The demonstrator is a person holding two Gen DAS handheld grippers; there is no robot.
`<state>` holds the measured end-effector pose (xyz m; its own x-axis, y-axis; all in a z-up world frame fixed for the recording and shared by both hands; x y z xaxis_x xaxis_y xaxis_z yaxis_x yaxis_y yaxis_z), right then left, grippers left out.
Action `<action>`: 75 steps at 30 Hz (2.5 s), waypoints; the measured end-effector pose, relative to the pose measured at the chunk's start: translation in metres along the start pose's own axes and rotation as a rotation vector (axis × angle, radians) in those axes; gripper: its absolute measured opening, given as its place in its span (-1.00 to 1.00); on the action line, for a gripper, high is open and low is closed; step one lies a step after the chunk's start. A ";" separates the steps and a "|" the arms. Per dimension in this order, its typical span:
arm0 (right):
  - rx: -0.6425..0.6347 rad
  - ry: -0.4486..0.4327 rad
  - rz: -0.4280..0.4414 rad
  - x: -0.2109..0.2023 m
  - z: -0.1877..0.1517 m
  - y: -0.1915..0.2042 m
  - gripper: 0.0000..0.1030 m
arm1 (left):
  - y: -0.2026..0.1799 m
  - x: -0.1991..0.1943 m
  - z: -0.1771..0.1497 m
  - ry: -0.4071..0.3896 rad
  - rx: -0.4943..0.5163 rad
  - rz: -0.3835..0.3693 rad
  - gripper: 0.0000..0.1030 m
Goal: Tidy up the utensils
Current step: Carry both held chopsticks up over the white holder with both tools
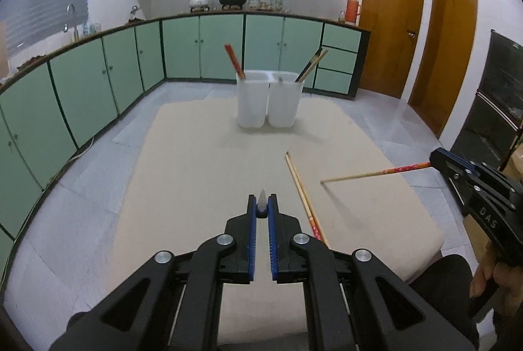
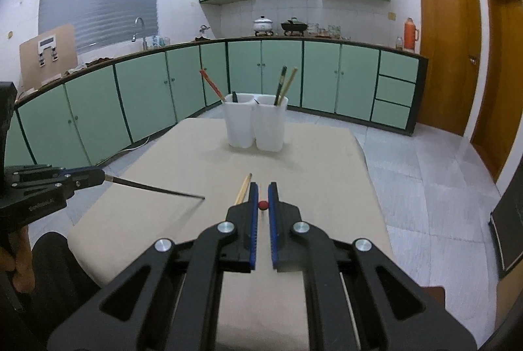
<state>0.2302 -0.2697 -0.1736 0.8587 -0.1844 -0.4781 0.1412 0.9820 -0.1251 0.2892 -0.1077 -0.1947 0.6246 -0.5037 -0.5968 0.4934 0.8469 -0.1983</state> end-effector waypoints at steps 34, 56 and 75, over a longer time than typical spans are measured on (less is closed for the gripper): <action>-0.153 0.170 0.120 0.070 0.110 0.001 -0.90 | 0.010 0.016 0.083 0.101 0.093 -0.111 -0.87; -0.147 0.227 0.155 0.054 0.182 -0.011 -0.90 | 0.011 0.003 0.180 0.071 0.124 -0.180 -0.87; -0.107 0.221 0.170 0.092 0.302 -0.005 -0.90 | 0.021 0.048 0.331 -0.038 0.122 -0.091 -0.87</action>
<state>0.4577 -0.2796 0.0459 0.7357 -0.0337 -0.6765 -0.0578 0.9920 -0.1122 0.5303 -0.1707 0.0298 0.5950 -0.5859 -0.5502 0.6178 0.7713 -0.1531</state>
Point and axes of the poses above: each gripper's, at about its wrist camera, not at the fingertips, and x roughly the way its jaws point, y to its left, z to its top, the point moved 5 cm from there along x, roughly the way its jaws point, and after that the axes turned 13 degrees about -z, right-handed, at the moved point
